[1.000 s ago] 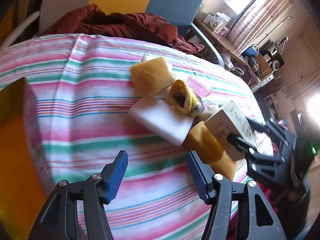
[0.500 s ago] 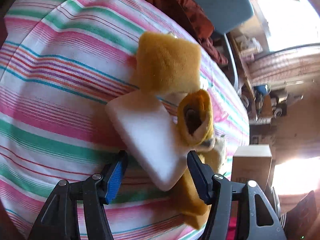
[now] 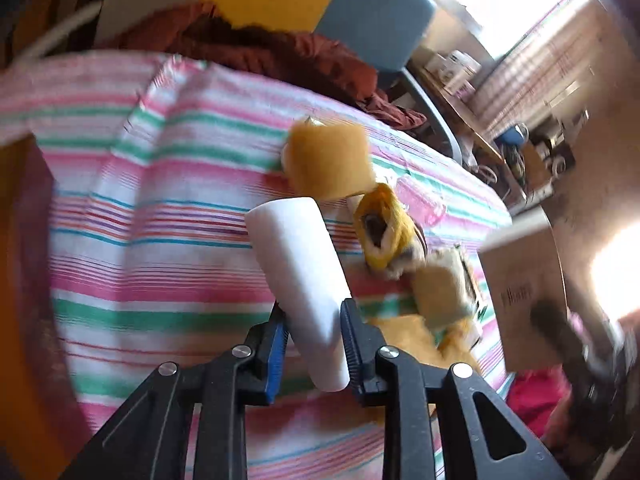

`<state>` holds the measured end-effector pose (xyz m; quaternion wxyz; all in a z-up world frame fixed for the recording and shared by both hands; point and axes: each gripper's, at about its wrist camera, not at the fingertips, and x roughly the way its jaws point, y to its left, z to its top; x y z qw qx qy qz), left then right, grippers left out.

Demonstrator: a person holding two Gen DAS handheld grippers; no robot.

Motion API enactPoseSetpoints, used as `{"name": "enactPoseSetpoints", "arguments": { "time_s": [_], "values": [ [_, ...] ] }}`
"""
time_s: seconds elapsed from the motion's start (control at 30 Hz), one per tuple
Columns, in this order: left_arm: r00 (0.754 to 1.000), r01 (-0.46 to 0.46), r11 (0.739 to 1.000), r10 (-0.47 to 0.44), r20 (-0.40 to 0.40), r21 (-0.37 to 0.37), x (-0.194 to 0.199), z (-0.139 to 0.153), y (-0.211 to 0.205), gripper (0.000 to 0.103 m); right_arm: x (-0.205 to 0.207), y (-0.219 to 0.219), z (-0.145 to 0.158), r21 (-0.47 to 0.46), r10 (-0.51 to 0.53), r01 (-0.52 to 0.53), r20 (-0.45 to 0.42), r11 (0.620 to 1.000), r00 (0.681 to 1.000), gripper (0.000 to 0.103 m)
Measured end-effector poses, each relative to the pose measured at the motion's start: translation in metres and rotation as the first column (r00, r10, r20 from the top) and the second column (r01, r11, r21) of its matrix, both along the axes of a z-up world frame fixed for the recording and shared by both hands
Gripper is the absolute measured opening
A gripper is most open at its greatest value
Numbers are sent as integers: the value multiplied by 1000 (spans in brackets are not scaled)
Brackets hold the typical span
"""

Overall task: Organize objects
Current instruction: 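Carry the white block into the tray with the left tool while the right tool places the white box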

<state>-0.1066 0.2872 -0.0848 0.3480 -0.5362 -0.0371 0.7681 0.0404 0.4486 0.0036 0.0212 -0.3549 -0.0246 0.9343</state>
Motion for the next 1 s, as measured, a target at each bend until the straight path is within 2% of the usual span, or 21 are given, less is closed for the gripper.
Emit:
{"name": "enactPoseSetpoints", "arguments": {
  "time_s": [0.13,0.23,0.3,0.5,0.77,0.9,1.0],
  "values": [
    [996,30,999,-33,-79,-31,17,20,-34,25,-3,-20,5,-21,34,-34,-3,999,999,53],
    [995,26,999,-29,-99,-35,21,30,-62,25,-8,-43,8,-50,72,-72,-5,996,997,53],
    [993,16,999,-21,-114,-45,25,37,-72,25,-12,-64,11,-73,112,-113,-13,991,994,53],
    [987,-54,994,40,-155,-92,38,50,-147,25,-29,-126,11,-166,208,-208,-20,964,978,53],
    [968,-199,959,161,-193,-201,43,49,-253,25,-58,-232,0,-243,353,-338,19,909,935,53],
    [967,-222,937,175,-187,-268,47,36,-288,27,-75,-273,-14,-277,366,-333,75,901,928,53],
    [961,-260,910,211,-180,-323,49,23,-309,33,-87,-294,-25,-335,373,-318,114,887,921,54]
  ]
}}
